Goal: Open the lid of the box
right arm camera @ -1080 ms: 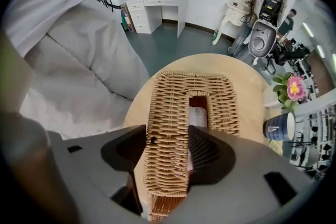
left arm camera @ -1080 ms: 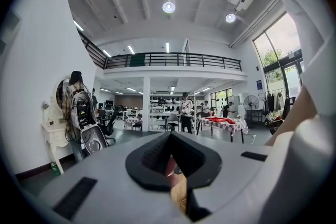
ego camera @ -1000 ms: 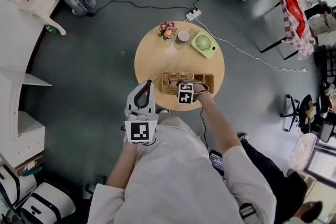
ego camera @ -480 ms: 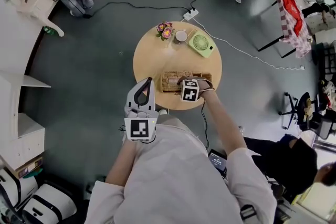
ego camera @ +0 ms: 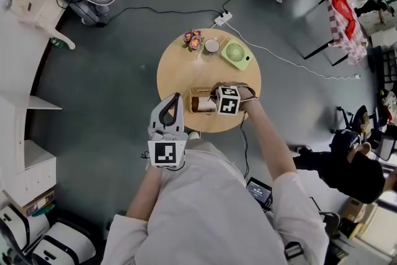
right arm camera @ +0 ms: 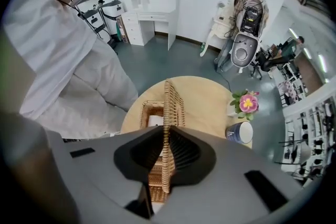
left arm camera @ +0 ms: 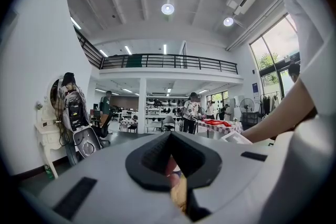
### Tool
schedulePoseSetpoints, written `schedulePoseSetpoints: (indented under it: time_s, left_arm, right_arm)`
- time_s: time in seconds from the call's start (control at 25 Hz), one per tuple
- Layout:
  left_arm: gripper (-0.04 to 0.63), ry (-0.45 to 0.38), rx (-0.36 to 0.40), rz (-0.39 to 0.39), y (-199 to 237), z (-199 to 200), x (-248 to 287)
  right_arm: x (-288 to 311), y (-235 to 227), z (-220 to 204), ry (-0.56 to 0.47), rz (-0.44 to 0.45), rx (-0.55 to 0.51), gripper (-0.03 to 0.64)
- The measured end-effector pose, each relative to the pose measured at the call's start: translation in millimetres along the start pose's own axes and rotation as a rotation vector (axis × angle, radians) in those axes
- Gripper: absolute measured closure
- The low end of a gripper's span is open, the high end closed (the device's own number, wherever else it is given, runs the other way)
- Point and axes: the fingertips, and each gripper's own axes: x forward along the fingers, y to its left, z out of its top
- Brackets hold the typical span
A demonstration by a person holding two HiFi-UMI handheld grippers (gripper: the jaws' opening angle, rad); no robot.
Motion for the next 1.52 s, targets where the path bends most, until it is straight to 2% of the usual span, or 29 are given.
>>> schedulePoseSetpoints:
  time_s: [0.32,0.64,0.76,0.88,1.04,1.16,1.32,1.52]
  left_arm:
    - [0.601,0.002,-0.001,0.008,1.1,5.6,10.0]
    - [0.601,-0.013,0.019,0.016,4.3,13.8,14.1]
    - [0.601,0.002,0.039,0.014,4.1,13.5,13.2]
    - [0.601,0.000,0.008,0.020,7.3,14.1,12.6]
    - [0.601,-0.008,0.024,0.009,9.6,14.2,12.2]
    - [0.601,-0.008,-0.002,0.008,8.3,14.5,9.9]
    - [0.601,-0.015,0.034,-0.013,7.3,17.0,4.6]
    - [0.601,-0.021,0.003,-0.027,7.9,21.3,-9.7]
  right_arm:
    - [-10.4,-51.9,-3.1,0.015,-0.045,-0.029,0.580]
    - [-0.7,-100.9,-10.0,0.010,-0.154,-0.034,0.555]
    - [-3.4,-102.7,-11.1,0.011,-0.173,-0.026,0.564]
    - [-10.1,-109.2,-10.2,0.004,-0.193,-0.010,0.581]
    - [-19.9,-109.2,-8.1,-0.011,-0.193,0.018,0.617]
    - [-26.5,-101.4,-7.3,-0.014,-0.178,0.036,0.617]
    - [-31.3,-91.1,-2.8,-0.017,-0.169,0.058,0.617]
    - [-39.7,-76.2,9.1,-0.048,-0.165,0.127,0.617]
